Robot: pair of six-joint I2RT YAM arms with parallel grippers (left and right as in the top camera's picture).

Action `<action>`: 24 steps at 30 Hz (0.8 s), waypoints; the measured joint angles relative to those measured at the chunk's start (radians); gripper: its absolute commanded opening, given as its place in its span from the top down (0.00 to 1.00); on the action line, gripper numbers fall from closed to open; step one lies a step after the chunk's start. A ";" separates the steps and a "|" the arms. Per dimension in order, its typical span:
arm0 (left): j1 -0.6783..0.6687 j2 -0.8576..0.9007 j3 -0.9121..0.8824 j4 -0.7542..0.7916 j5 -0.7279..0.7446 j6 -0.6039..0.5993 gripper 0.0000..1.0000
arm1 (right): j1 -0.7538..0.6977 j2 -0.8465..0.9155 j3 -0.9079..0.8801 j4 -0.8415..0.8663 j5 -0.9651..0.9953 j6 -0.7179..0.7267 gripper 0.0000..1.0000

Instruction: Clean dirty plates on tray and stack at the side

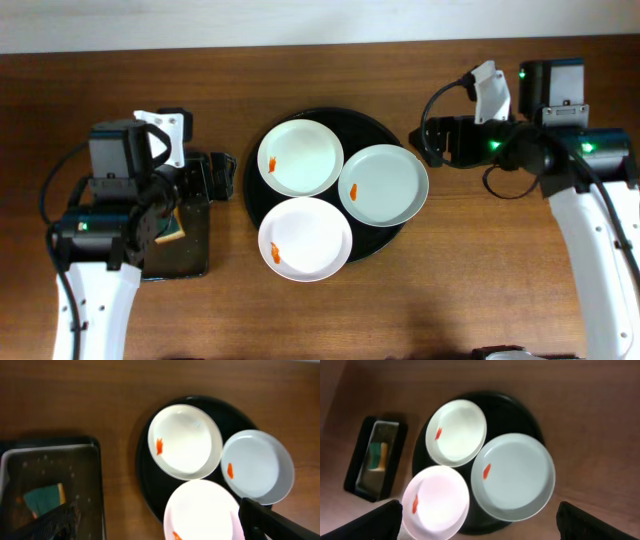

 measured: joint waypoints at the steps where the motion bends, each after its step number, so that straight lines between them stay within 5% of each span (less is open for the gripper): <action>1: 0.000 0.001 0.000 -0.001 0.000 0.000 0.01 | 0.016 0.011 0.000 -0.008 0.003 -0.001 0.08; 8: 0.000 0.100 0.005 -0.057 -0.094 -0.077 0.05 | 0.314 0.190 0.000 0.068 0.113 0.000 0.22; 12: 0.043 0.045 0.005 -0.115 -0.196 -0.097 0.06 | 0.351 0.269 -0.007 0.072 0.176 0.025 0.03; 14: 0.105 0.031 0.006 -0.135 -0.229 -0.106 0.09 | 0.349 0.276 -0.011 0.080 0.187 0.037 0.02; 16: 0.171 0.051 0.005 -0.132 -0.252 -0.111 0.34 | 0.349 0.276 -0.011 0.083 0.186 0.049 0.02; 19: 0.233 0.180 0.003 -0.129 -0.265 -0.138 0.46 | 0.349 0.276 -0.011 0.084 0.186 0.050 0.02; 21: 0.249 0.298 -0.003 -0.119 -0.270 -0.149 0.66 | 0.349 0.275 -0.011 0.084 0.186 0.049 0.02; 24: 0.249 0.475 -0.008 -0.089 -0.281 -0.166 0.73 | 0.349 0.275 -0.011 0.083 0.186 0.049 0.02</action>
